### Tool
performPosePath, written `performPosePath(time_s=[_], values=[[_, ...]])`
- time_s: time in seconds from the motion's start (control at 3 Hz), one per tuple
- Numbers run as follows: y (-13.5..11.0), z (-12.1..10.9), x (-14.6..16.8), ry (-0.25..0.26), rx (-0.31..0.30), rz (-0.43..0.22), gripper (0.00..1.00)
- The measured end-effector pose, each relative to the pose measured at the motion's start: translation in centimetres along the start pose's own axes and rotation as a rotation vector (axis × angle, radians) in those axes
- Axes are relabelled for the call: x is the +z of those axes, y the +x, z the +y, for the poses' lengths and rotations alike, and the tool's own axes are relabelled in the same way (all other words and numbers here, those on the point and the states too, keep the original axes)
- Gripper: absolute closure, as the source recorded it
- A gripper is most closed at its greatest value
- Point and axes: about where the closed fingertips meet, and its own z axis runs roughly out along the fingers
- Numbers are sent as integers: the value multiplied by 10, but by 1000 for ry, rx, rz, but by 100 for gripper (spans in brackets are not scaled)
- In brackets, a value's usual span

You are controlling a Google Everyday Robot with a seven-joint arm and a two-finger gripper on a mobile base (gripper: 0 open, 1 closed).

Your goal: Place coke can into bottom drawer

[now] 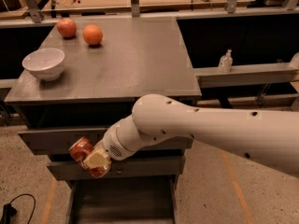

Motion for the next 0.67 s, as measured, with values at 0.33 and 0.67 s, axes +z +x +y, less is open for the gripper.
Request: performPosePath(time_s=[0.33,0.67], values=[[15,8,31,-29,53,8,100],[53,22,80,-47,165,31,100]])
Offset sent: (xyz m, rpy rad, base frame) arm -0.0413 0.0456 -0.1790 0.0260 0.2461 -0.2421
